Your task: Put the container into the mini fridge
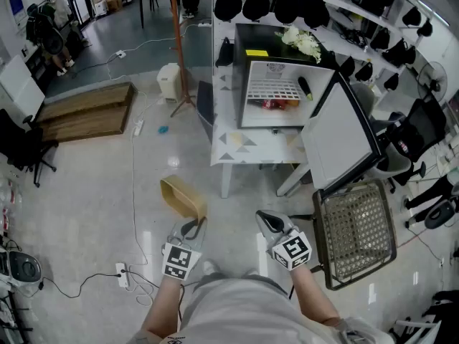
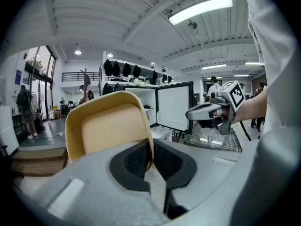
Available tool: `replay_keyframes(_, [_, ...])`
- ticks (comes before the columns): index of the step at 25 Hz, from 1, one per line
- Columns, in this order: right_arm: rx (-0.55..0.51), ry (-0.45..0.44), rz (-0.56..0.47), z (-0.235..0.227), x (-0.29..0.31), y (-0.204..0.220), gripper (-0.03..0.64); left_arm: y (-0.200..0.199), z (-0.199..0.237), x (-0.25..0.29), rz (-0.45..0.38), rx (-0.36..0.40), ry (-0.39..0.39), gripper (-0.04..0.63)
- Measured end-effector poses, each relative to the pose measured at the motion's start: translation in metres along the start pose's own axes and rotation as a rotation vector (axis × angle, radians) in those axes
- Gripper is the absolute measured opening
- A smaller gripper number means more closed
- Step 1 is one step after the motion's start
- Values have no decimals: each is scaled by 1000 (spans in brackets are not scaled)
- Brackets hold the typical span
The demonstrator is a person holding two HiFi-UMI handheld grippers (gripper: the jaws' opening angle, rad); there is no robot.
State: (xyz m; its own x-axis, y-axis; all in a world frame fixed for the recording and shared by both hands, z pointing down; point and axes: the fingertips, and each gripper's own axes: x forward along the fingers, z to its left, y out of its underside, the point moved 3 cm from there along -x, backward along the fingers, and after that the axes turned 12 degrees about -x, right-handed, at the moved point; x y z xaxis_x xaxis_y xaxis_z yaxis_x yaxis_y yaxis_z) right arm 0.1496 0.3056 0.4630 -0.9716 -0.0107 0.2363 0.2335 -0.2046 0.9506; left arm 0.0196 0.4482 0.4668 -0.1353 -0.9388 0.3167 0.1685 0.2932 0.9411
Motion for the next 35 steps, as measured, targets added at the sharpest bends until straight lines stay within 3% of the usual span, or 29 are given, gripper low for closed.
replay_keyframes(9, [-41, -27, 3, 25, 49, -18, 3, 2, 47, -20, -32, -26, 11, 15])
replay_keyframes(21, [-61, 2, 24, 37, 105, -32, 3, 14, 109, -26, -10, -35, 26, 15])
replay_keyframes(26, [-46, 16, 34, 10, 114, -19, 3, 12, 113, 3, 3, -73, 44, 15])
replay_keyframes(35, [-22, -9, 23, -69, 128, -5, 3, -19, 113, 80, 46, -42, 9, 15])
